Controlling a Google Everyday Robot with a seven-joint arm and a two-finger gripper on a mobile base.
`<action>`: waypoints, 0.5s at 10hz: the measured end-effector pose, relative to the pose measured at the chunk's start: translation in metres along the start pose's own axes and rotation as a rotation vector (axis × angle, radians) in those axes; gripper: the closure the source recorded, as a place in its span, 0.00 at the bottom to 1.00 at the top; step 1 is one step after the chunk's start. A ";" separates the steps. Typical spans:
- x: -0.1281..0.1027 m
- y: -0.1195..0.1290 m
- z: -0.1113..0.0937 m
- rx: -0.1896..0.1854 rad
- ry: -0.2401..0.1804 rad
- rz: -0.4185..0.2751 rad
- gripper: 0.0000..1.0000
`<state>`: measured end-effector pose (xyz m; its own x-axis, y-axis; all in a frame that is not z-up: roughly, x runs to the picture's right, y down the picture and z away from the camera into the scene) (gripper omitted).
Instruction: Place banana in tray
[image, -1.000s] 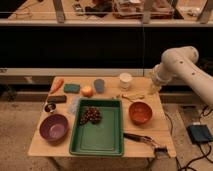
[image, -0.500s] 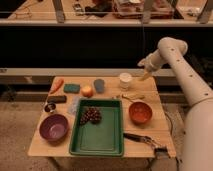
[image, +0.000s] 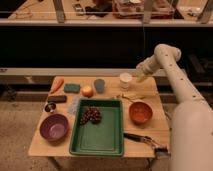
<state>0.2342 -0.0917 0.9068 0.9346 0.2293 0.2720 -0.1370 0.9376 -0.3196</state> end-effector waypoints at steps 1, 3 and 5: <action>0.005 0.011 -0.005 -0.006 0.016 0.004 0.35; 0.008 0.022 0.004 -0.042 0.033 0.001 0.35; 0.011 0.038 0.019 -0.088 0.055 -0.008 0.35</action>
<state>0.2334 -0.0485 0.9148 0.9524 0.2049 0.2256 -0.1022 0.9121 -0.3970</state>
